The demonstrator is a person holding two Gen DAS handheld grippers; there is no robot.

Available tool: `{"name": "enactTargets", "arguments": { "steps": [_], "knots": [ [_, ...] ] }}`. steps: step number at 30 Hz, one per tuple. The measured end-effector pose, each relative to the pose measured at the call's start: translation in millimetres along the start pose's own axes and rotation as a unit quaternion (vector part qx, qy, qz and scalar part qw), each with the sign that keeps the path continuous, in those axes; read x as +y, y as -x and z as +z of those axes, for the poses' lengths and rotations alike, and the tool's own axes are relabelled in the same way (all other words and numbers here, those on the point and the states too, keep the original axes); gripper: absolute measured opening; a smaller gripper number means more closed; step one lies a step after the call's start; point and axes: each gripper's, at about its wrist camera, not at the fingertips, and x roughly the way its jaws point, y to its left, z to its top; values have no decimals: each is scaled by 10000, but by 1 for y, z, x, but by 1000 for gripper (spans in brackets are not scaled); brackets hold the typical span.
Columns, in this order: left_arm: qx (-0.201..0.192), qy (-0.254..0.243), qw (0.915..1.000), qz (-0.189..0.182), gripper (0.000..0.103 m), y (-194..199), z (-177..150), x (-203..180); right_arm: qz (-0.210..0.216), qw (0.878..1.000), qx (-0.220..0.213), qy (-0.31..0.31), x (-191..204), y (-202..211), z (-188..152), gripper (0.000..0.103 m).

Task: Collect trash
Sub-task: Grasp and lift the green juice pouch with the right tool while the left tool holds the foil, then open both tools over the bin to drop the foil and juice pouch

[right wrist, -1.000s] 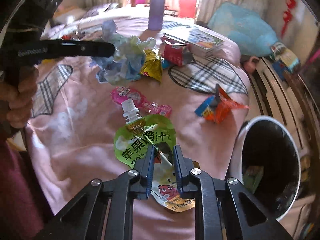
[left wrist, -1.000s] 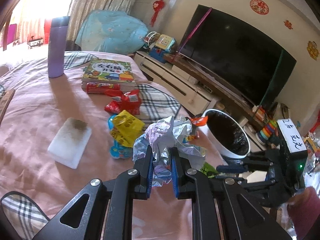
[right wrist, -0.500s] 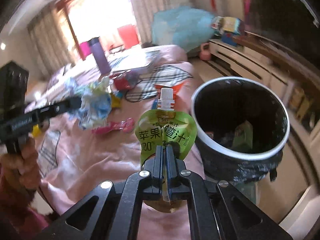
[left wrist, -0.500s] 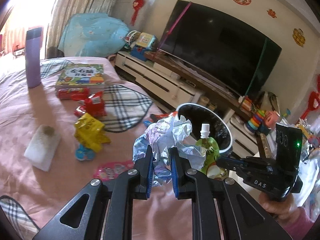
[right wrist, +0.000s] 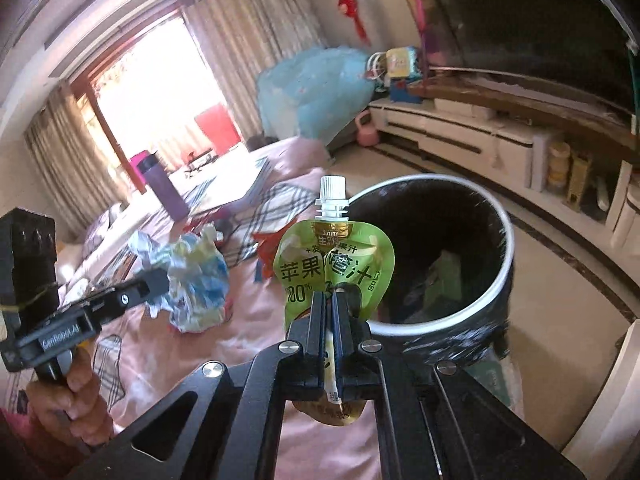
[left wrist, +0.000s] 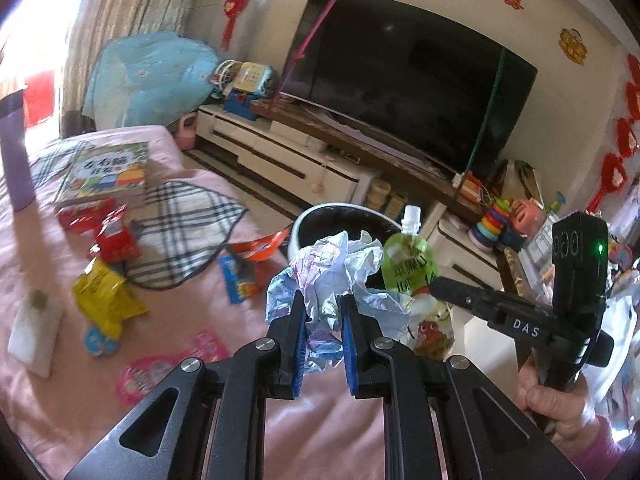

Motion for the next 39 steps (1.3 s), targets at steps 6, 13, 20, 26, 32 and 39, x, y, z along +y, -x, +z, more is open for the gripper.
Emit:
{"name": "enactTargets", "arguments": {
  "steps": [6, 13, 20, 26, 32, 39],
  "knots": [
    [66, -246, 9997, -38, 14, -36, 17, -20, -166, 9993, -254, -220, -19, 2, 16, 3],
    [168, -336, 9993, 19, 14, -79, 37, -30, -407, 9975, -392, -415, -43, -8, 34, 3],
    [325, -476, 9983, 88, 15, -117, 47, -41, -509, 9973, -250, -474, -56, -30, 41, 3],
    [481, -480, 9976, 114, 22, -137, 50, -44, -600, 9960, -141, -651, -71, -42, 39, 4],
    [339, -455, 9983, 103, 52, -131, 49, -45, -612, 9949, -221, -770, -75, -38, 39, 36],
    [221, -345, 9990, 160, 70, -102, 29, -35, -585, 9936, -558, -794, -61, -13, 34, 83]
  ]
}}
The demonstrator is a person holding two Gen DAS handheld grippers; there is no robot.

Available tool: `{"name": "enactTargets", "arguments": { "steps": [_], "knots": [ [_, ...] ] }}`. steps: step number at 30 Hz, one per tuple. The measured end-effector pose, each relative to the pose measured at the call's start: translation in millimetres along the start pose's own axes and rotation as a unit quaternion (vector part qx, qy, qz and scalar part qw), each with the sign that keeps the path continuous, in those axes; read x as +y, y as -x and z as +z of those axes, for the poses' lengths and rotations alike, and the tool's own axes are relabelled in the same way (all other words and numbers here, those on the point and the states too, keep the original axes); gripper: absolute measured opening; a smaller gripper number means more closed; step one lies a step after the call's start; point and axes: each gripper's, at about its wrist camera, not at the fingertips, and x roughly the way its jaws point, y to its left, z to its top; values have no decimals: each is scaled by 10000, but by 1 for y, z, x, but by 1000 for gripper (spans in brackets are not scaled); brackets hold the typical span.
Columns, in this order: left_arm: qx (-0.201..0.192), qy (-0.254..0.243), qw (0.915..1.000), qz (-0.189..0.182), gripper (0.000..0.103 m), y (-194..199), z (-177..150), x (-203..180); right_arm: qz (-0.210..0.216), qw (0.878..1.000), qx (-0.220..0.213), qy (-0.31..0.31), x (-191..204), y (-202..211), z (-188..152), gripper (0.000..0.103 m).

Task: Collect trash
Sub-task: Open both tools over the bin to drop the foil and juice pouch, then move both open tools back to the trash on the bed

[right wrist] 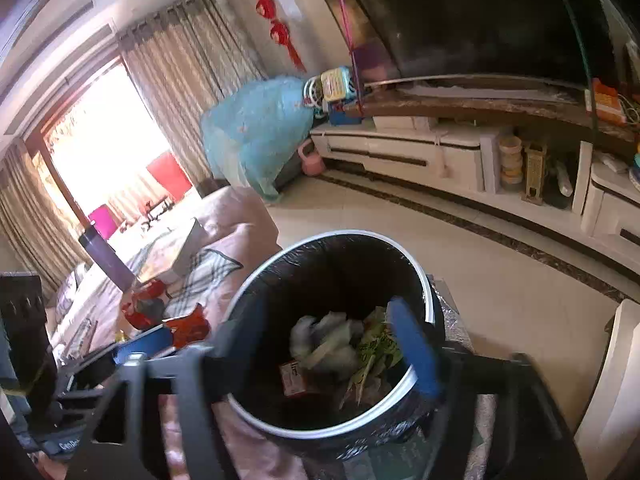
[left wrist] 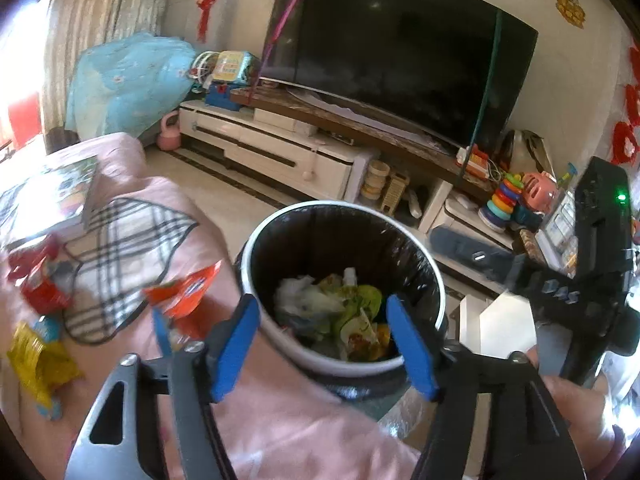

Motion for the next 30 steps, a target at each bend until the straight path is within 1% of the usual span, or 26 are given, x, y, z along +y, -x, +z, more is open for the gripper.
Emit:
{"name": "enactTargets", "arguments": {
  "steps": [1, 2, 5, 7, 9, 11, 13, 15, 19, 22, 30],
  "knots": [
    [-16, 33, 10000, 17, 70, 6, -5, 3, 22, 10000, -71, -17, 2, 5, -2, 88],
    [-17, 64, 10000, 37, 71, 12, -10, 5, 27, 9999, -113, -22, 4, 7, -3, 89],
    [-34, 206, 9997, 136, 76, 32, -26, 16, 92, 9996, -251, -53, 16, 22, -12, 96],
    [-34, 300, 9994, 167, 76, 43, -36, 22, 156, 9993, -316, -90, 22, 27, -18, 102],
    [-50, 383, 9991, 174, 77, 55, -43, 31, 274, 9990, -331, -93, 33, 30, -28, 102],
    [-63, 490, 9985, 226, 77, 69, -51, 39, 281, 9992, -277, -92, 40, 29, -35, 102],
    [-96, 594, 9977, 300, 77, 83, -60, 48, 425, 9988, -221, -75, 51, 28, -47, 102],
    [-131, 682, 9969, 364, 77, 97, -66, 56, 383, 9992, -126, 10, 64, 24, -55, 102],
    [-185, 863, 9949, 489, 78, 121, -79, 73, 481, 9988, -46, 93, 83, 19, -70, 102],
    [-180, 1015, 9930, 584, 78, 134, -88, 86, 575, 9983, -14, 72, 94, 15, -80, 102],
    [-182, 1380, 9876, 724, 78, 158, -104, 111, 537, 9981, 112, 280, 123, 3, -97, 102]
  ]
}}
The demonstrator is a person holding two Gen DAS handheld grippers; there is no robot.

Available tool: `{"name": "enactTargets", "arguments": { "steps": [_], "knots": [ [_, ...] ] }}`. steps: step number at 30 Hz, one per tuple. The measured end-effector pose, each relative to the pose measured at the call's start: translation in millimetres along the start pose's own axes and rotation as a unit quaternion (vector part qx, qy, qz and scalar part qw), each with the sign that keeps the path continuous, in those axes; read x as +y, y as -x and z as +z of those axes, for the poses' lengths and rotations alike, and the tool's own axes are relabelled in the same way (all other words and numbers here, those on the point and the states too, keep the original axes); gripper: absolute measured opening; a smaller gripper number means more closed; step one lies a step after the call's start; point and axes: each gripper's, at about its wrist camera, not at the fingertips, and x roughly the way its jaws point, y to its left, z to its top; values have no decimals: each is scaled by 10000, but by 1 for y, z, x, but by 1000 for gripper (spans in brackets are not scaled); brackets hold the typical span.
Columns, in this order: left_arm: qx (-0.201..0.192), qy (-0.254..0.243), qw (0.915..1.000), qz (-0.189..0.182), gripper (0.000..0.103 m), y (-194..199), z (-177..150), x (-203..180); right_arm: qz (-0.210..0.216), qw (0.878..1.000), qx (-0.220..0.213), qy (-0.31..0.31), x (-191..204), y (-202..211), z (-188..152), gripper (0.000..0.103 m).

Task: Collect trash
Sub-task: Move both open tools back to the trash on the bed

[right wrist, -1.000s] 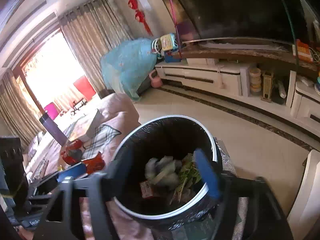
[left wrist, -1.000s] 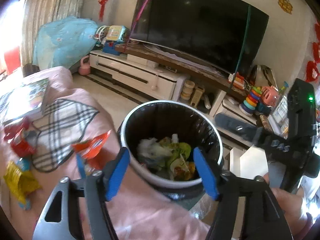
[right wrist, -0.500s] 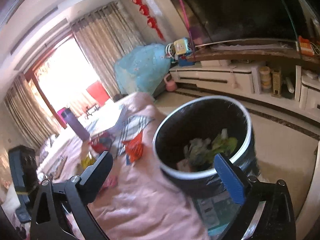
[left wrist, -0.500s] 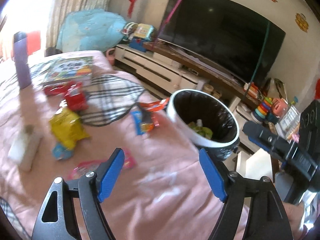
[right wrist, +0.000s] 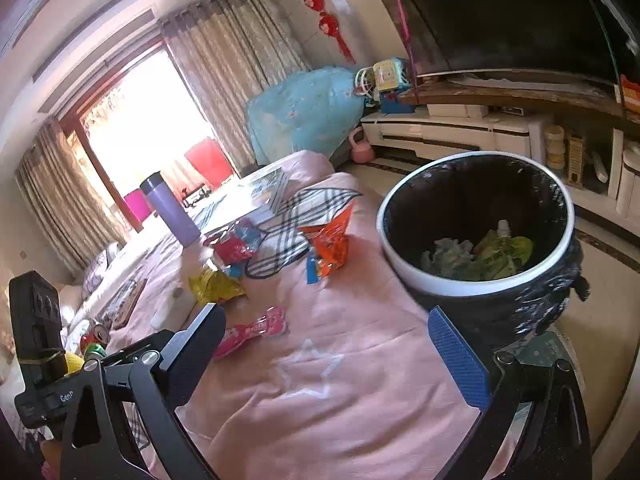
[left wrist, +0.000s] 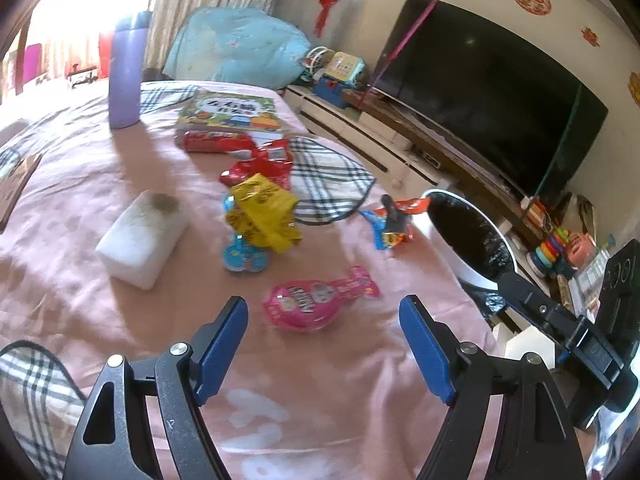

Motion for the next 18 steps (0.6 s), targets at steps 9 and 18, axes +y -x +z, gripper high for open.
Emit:
{"name": "enactTargets", "arguments": {
  "steps": [9, 18],
  "knots": [
    [150, 170, 9997, 114, 78, -9, 11, 14, -112, 9997, 124, 160, 14, -18, -1, 102],
    [213, 241, 9993, 204, 78, -36, 40, 23, -366, 9979, 391, 376, 20, -47, 16, 102]
  ]
}}
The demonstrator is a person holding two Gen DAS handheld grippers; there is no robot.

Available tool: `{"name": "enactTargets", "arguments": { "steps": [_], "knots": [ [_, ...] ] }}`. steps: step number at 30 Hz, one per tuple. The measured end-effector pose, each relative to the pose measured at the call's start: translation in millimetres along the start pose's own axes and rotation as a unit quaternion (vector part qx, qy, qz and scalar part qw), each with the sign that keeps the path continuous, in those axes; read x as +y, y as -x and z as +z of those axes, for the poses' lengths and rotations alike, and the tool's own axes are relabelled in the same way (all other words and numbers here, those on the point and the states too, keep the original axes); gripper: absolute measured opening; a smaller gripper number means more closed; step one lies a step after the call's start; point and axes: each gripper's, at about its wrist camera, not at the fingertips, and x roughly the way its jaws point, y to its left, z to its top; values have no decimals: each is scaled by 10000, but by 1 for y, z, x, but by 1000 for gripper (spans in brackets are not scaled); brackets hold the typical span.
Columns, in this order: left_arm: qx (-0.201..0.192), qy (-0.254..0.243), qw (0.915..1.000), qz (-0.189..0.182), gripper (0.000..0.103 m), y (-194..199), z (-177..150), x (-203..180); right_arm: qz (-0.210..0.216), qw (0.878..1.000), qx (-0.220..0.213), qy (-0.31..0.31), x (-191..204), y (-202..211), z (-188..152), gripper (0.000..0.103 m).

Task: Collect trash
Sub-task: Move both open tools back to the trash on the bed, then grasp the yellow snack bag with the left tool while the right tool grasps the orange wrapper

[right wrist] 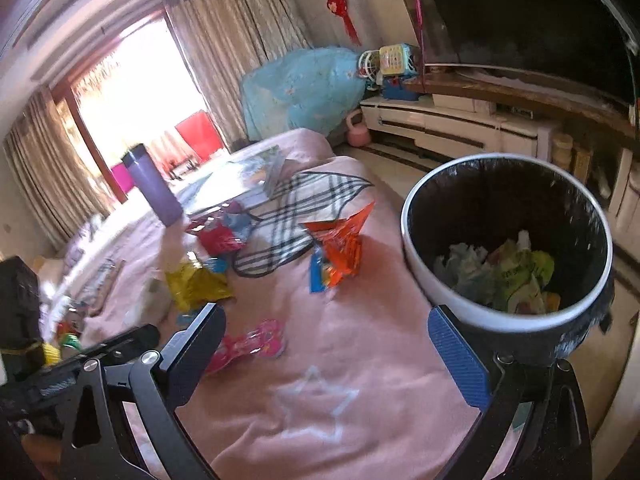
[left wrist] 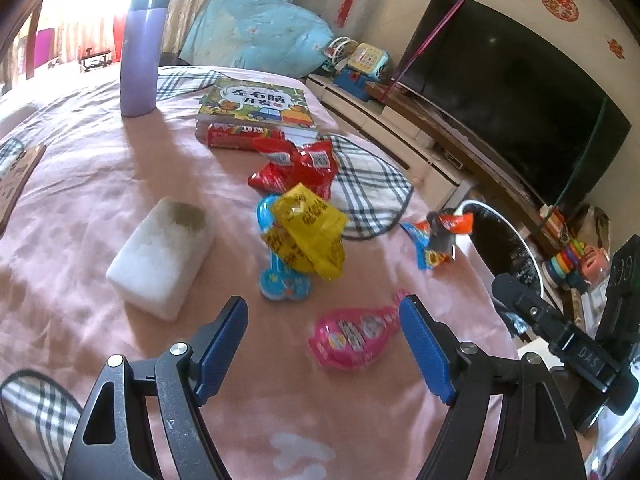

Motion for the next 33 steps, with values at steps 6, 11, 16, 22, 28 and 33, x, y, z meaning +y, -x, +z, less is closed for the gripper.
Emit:
{"name": "enactTargets", "arguments": {
  "steps": [6, 11, 16, 22, 28, 33],
  "knots": [
    [-15, 25, 10000, 25, 78, -21, 20, 3, 28, 9997, 202, 133, 2, -27, 15, 101],
    [70, 3, 9999, 82, 78, -46, 34, 3, -114, 9989, 371, 264, 1, -51, 23, 94],
    [143, -19, 9998, 139, 76, -70, 45, 4, -361, 9972, 463, 453, 1, -71, 30, 72],
    [85, -197, 9998, 57, 44, -76, 42, 1, -274, 9975, 511, 403, -3, -74, 32, 6],
    [-51, -242, 9996, -135, 41, -58, 35, -4, 18, 9997, 173, 186, -9, -42, 31, 4],
    [-136, -347, 9986, -382, 41, -40, 29, -15, 167, 9998, 27, 80, -13, -19, 31, 4]
  ]
}}
